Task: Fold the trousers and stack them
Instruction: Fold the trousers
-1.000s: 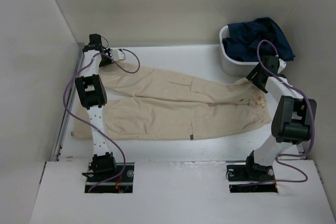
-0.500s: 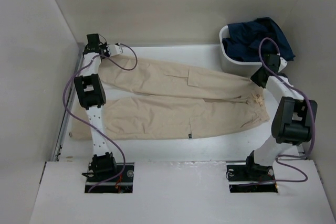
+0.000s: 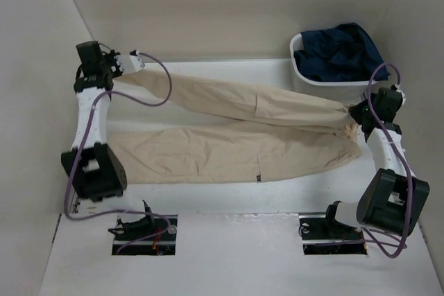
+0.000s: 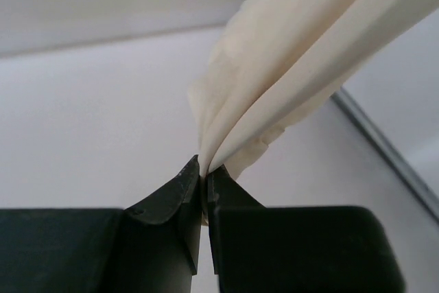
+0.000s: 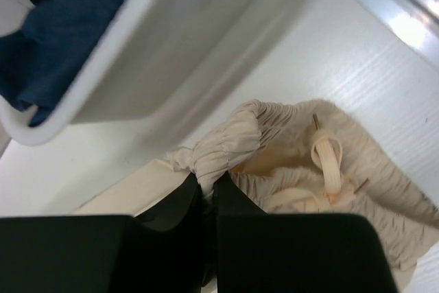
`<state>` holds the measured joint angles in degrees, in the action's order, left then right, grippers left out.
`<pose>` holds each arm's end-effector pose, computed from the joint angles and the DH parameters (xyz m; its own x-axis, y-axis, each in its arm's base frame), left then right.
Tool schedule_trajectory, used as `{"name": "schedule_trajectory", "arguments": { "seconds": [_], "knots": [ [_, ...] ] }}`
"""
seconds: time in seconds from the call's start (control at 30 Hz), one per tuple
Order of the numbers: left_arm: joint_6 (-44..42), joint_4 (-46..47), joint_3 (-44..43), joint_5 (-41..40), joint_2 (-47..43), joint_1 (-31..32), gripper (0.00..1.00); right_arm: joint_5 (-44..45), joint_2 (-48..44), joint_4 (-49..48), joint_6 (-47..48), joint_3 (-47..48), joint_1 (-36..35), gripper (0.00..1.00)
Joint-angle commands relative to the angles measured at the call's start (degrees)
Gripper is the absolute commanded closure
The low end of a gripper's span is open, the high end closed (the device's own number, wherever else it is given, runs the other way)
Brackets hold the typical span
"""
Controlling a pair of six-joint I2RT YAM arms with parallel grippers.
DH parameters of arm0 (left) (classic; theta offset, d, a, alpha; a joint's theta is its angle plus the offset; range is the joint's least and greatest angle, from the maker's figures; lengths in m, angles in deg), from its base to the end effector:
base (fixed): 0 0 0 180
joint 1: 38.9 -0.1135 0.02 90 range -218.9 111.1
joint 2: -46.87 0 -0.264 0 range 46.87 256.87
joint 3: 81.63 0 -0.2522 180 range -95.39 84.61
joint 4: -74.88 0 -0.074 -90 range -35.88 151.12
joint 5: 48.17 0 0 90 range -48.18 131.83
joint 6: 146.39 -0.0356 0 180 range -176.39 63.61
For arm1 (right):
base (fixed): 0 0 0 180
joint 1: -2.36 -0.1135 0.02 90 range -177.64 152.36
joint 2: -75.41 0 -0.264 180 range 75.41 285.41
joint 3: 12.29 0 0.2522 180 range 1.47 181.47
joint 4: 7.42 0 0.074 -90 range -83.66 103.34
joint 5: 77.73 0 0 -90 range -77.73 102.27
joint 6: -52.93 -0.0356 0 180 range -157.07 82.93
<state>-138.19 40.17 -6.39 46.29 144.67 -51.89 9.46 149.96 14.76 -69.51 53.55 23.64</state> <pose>0.3934 0.0879 0.3546 -0.2201 0.9619 -0.1621 0.4267 0.2444 0.8708 0.2736 -0.1047 0.2735 -0.2303 0.6647 -0.7107 0.5295 0.6984 0.4816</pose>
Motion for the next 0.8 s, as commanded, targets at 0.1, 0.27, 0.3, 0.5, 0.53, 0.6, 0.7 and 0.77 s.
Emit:
{"name": "schedule_trajectory", "arguments": {
  "seconds": [0.1, 0.27, 0.3, 0.5, 0.53, 0.6, 0.7, 0.77],
  "knots": [
    [-3.5, -1.5, 27.5, -7.0, -22.8, -5.3, 0.96, -1.4, -0.5, -5.5, -1.9, -2.9, 2.5, 0.92],
    [-4.7, -0.8, 47.6, -7.2, -36.3, -7.3, 0.96, -1.1, -3.7, -5.1, -4.3, -7.2, 6.0, 0.89],
    [-4.4, -0.2, 50.3, -7.0, -37.6, -8.0, 0.96, -1.1, -4.7, -5.1, -5.0, -8.4, 6.5, 0.88],
    [-4.1, 0.8, 56.6, -5.8, -43.7, -13.8, 0.96, 0.7, -13.9, -4.8, -7.3, -15.3, 7.4, 0.88],
    [-4.1, 0.4, 56.6, -5.7, -44.7, -14.1, 0.96, 1.2, -15.5, -4.6, -7.5, -16.1, 7.7, 0.88],
    [-3.9, -1.9, 56.3, -6.6, -46.6, -14.0, 0.97, 1.8, -18.2, -3.9, -8.1, -17.3, 8.2, 0.88],
    [-3.3, -6.5, 57.0, -6.9, -50.7, -12.3, 0.96, 2.5, -20.0, -0.5, -8.2, -17.3, 8.4, 0.83],
    [-4.2, -9.0, 59.5, -7.1, -53.9, -11.3, 0.96, 4.5, -20.6, 2.5, -8.5, -17.2, 8.0, 0.68]
  ]
}}
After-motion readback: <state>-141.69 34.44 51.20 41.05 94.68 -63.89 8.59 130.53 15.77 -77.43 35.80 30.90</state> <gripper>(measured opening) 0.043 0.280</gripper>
